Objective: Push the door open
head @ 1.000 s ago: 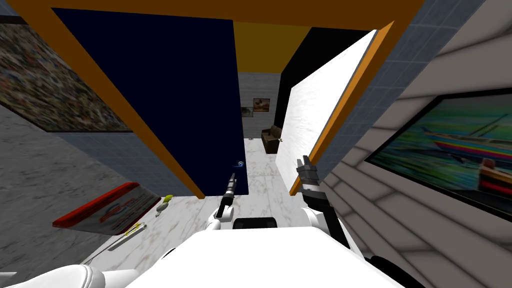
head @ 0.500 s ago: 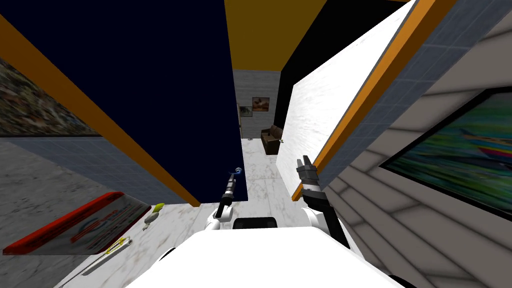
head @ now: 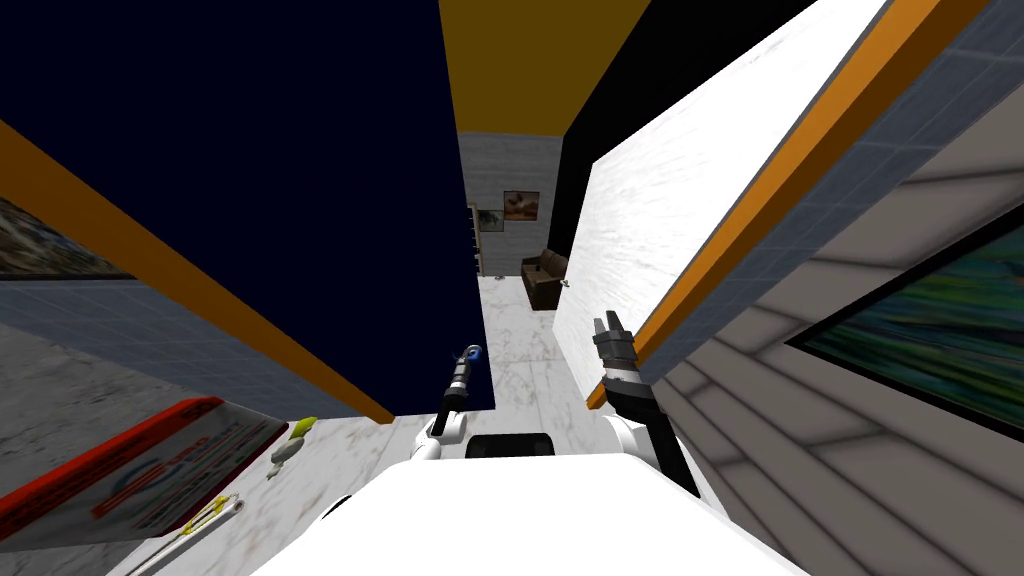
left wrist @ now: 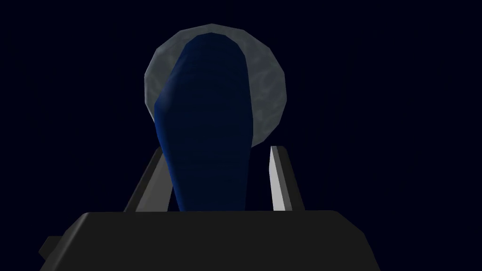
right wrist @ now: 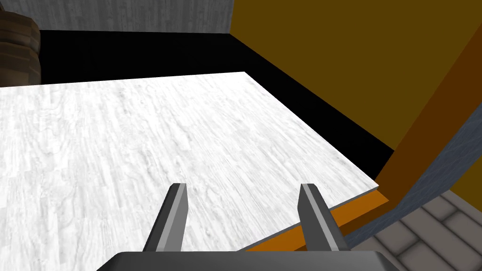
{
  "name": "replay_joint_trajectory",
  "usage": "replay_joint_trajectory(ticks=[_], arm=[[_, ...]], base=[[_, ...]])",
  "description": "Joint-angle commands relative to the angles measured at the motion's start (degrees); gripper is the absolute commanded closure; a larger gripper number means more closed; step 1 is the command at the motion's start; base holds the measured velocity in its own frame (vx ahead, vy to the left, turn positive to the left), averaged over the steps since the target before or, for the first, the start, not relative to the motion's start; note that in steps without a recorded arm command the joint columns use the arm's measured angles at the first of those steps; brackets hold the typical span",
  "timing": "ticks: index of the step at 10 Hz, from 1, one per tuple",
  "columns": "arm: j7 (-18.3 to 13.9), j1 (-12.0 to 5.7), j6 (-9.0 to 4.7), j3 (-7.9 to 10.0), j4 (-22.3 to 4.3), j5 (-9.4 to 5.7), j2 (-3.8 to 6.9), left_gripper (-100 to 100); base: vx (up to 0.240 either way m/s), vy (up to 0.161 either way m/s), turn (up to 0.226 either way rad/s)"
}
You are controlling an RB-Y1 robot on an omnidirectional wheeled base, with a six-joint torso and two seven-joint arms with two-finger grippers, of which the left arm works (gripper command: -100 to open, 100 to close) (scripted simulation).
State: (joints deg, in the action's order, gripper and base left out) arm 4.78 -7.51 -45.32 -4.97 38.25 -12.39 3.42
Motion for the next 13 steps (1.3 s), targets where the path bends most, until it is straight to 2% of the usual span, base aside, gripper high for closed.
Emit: replay_joint_trajectory(ticks=[1,5,6,13], arm=[[0.0,0.03,0.01,0.0,0.0,0.0,0.0,100],[0.0,0.03,0.01,0.0,0.0,0.0,0.0,100],[0.22,-0.21,0.04,0.78,-0.03,-0.38,0.47,100],[1.25,-0.23,-0.16,4.25,-0.54,-2.14,1.68,100]], base=[[-0.025,-0.002,-0.005],[-0.003,0.0,-0.003],[0.103,-0.024,0.028],[0.187,-0.056,0.041]])
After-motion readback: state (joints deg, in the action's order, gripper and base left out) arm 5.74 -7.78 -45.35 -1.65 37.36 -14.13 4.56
